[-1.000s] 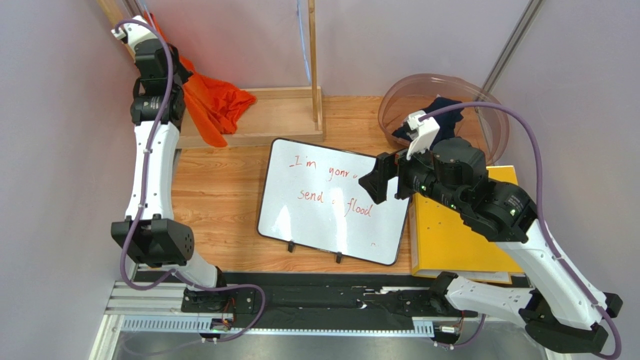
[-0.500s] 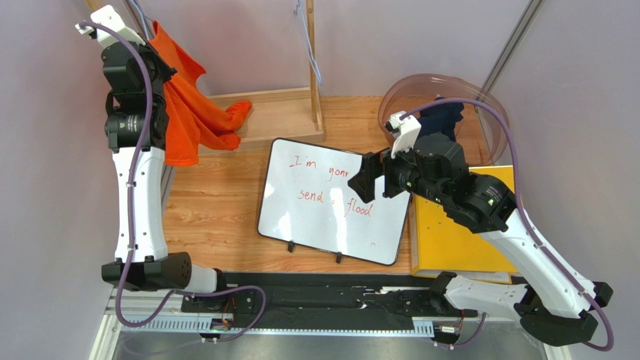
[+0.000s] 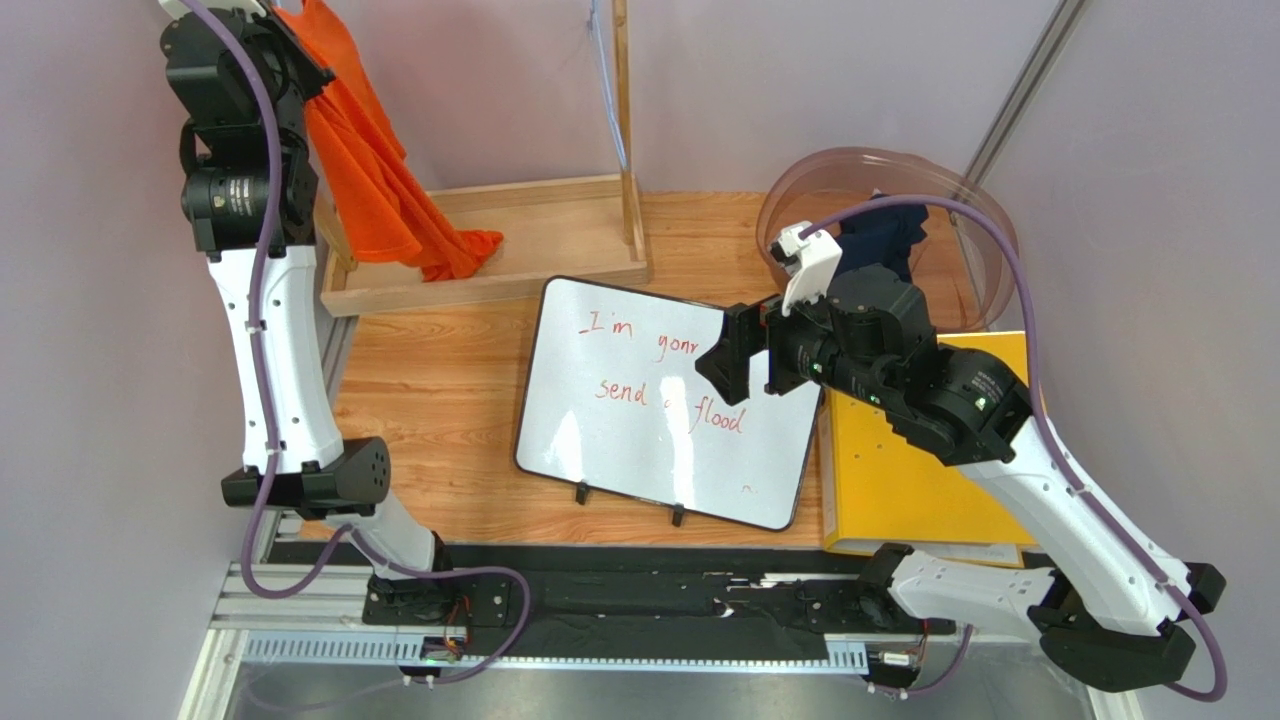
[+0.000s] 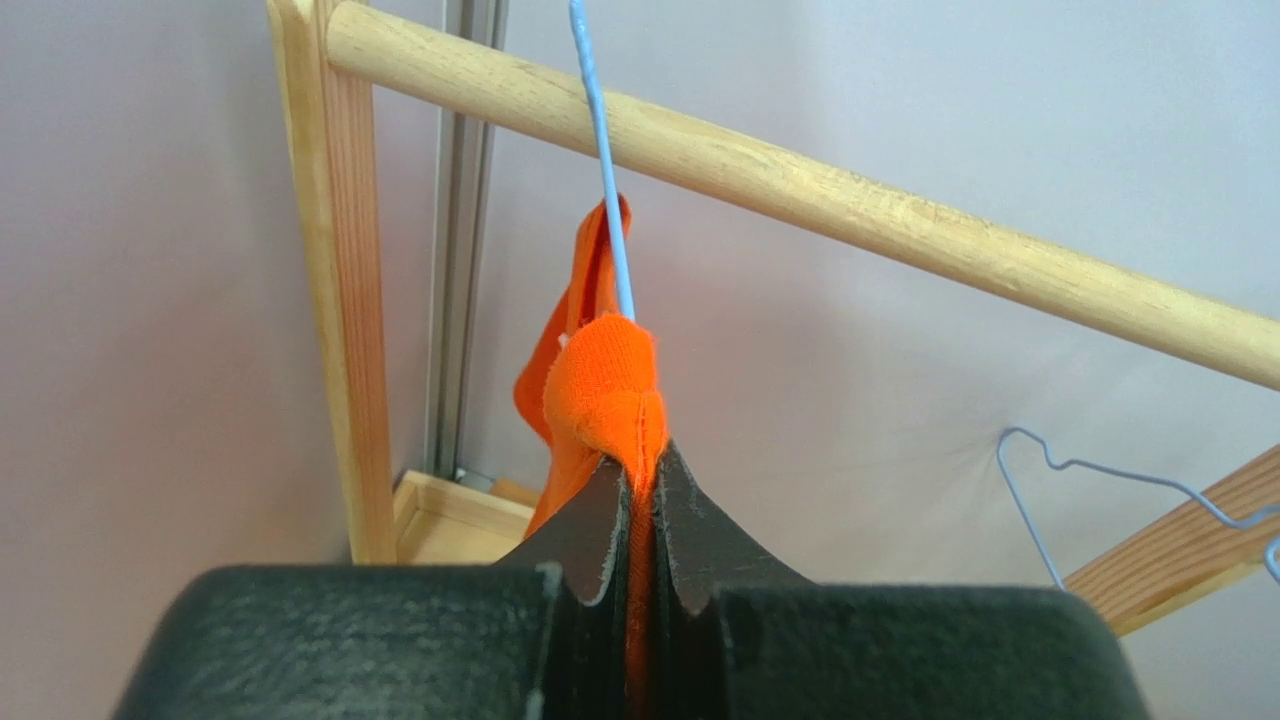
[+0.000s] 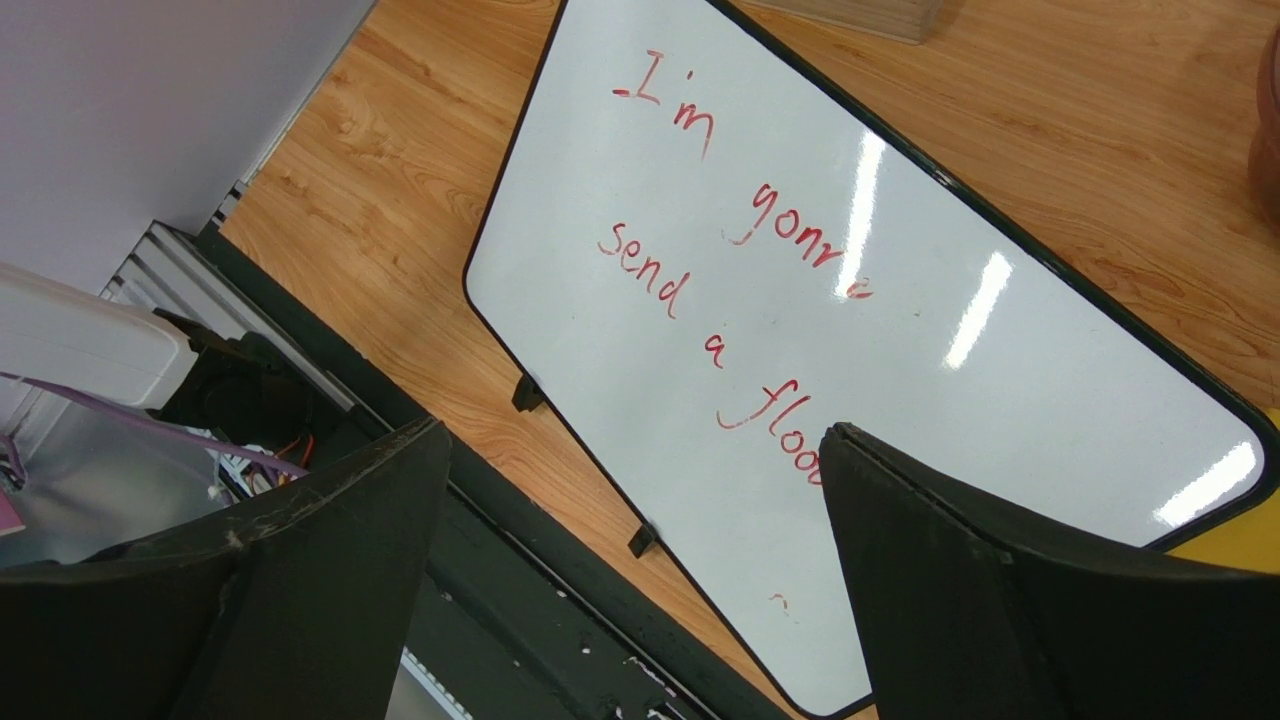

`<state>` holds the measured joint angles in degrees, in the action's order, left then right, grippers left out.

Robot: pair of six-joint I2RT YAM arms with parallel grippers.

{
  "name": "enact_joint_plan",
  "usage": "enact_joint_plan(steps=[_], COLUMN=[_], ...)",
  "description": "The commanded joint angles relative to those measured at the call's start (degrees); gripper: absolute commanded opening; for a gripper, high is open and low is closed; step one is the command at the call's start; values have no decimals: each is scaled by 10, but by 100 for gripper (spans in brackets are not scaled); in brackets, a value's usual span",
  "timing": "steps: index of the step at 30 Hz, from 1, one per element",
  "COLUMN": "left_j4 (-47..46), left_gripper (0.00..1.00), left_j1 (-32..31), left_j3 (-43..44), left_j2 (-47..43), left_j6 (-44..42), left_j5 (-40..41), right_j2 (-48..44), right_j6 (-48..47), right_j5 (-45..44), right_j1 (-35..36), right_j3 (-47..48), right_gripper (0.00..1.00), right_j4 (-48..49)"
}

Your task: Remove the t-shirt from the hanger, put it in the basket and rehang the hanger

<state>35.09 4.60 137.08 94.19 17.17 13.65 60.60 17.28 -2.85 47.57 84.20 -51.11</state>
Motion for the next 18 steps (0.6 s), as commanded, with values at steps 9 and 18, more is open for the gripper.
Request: enact_joint_plan(steps=[9,18], left_j4=[-89,-116], left_gripper=[0,0], left_j1=[2,3], left_j3=[-59,-257], left_j2=[-135,-289], left_j6=[-13,1], left_j5=[-25,-36], right_j2=[11,9], right_j6=[-2,-1], right_j5=[0,7], right_j1=[2,2], right_j3=[-1,-17], right_gripper=[100,100], right_j4=[34,51])
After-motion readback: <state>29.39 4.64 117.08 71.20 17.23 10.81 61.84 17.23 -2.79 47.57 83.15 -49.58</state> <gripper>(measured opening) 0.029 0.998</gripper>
